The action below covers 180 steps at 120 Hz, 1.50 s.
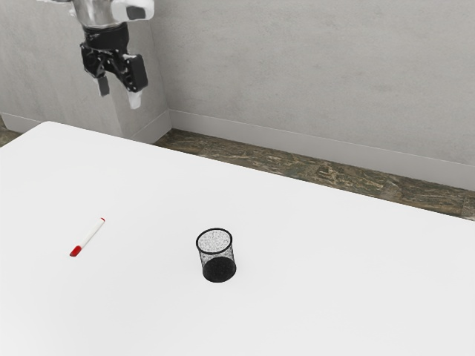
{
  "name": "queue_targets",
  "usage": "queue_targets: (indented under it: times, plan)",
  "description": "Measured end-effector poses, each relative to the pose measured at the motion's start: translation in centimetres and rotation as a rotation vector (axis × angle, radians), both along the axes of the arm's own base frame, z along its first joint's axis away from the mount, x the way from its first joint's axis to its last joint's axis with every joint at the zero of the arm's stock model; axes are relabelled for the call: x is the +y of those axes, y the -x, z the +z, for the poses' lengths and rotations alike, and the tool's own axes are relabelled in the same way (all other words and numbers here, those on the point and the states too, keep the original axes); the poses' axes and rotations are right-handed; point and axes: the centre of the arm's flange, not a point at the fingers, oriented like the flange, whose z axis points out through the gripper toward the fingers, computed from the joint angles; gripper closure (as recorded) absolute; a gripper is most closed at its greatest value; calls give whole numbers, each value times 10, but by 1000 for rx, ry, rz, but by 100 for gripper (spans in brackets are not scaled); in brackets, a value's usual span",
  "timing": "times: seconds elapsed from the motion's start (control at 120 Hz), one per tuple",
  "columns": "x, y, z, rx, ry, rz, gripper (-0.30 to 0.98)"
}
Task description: Put the marker into the pen holder.
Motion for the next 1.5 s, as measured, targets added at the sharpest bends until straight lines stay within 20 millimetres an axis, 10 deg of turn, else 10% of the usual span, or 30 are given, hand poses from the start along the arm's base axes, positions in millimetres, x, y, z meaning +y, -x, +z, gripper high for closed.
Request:
queue_targets:
  times: [0.1,0.233,0.317,0.383,0.425,0.733,1.217,1.5]
  plan:
    - [-21,-1,-37,36,-11,-21,0]
    - [-11,11,-233,241,-4,5,0]
    - [77,41,-327,290,30,162,0]
    - [186,67,-370,264,65,361,0]
    - [220,74,-388,233,72,412,0]
    - [231,3,-415,18,9,208,0]
    - [247,-1,-424,-34,41,116,0]
    - [260,-36,-424,61,73,83,0]
